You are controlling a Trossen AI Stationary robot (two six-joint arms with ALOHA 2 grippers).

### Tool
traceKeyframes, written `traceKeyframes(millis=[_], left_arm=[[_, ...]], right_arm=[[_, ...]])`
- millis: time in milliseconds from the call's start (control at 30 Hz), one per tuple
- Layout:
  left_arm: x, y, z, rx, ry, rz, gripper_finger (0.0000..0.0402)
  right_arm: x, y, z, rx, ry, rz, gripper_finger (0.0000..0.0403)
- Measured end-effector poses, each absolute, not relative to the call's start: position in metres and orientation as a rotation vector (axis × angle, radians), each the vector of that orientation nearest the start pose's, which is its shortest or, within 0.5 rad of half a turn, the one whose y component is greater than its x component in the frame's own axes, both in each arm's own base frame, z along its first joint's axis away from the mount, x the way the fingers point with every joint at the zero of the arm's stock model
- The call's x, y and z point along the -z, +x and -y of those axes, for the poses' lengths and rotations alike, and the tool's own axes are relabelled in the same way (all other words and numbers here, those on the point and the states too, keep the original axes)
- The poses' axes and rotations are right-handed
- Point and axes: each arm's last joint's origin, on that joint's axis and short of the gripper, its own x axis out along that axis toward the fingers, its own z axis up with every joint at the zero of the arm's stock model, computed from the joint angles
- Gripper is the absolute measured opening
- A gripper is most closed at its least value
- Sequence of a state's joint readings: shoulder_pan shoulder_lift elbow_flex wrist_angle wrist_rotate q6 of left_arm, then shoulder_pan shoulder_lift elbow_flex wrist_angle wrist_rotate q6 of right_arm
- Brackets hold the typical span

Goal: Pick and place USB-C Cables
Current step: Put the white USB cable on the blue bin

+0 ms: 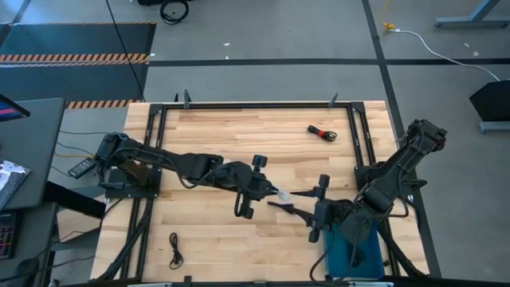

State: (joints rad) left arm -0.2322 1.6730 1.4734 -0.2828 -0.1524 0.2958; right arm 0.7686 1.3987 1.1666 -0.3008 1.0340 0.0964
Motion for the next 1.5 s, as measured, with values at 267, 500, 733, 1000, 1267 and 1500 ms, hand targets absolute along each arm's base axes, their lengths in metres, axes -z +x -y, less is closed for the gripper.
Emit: traceKeyframes(millis=[267, 500, 733, 1000, 1267, 1500], left_arm=[[-0.334, 0.376, 0.085, 0.148, 0.383, -0.436, 0.0032], [-0.335, 0.376, 0.088, 0.152, 0.382, -0.424, 0.0039], [-0.334, 0.376, 0.087, 0.138, 0.385, -0.428, 0.0071], [-0.334, 0.369, 0.08, -0.035, 0.473, -0.507, 0.0128], [-0.344, 0.353, 0.071, -0.254, 0.571, -0.573, 0.0163], [-0.346, 0.349, 0.084, -0.227, 0.552, -0.55, 0.0155]], right_arm=[[-0.33, 0.243, -0.183, 0.246, -0.304, -0.285, 0.02], [-0.33, 0.252, -0.172, 0.245, -0.263, -0.298, 0.0194], [-0.33, 0.251, -0.171, 0.294, -0.305, -0.299, 0.007], [-0.322, 0.247, -0.169, 0.311, -0.323, -0.356, 0.0023], [-0.309, 0.242, -0.159, 0.289, -0.198, -0.512, 0.0023], [-0.319, 0.236, -0.147, 0.281, -0.078, -0.671, 0.0023]])
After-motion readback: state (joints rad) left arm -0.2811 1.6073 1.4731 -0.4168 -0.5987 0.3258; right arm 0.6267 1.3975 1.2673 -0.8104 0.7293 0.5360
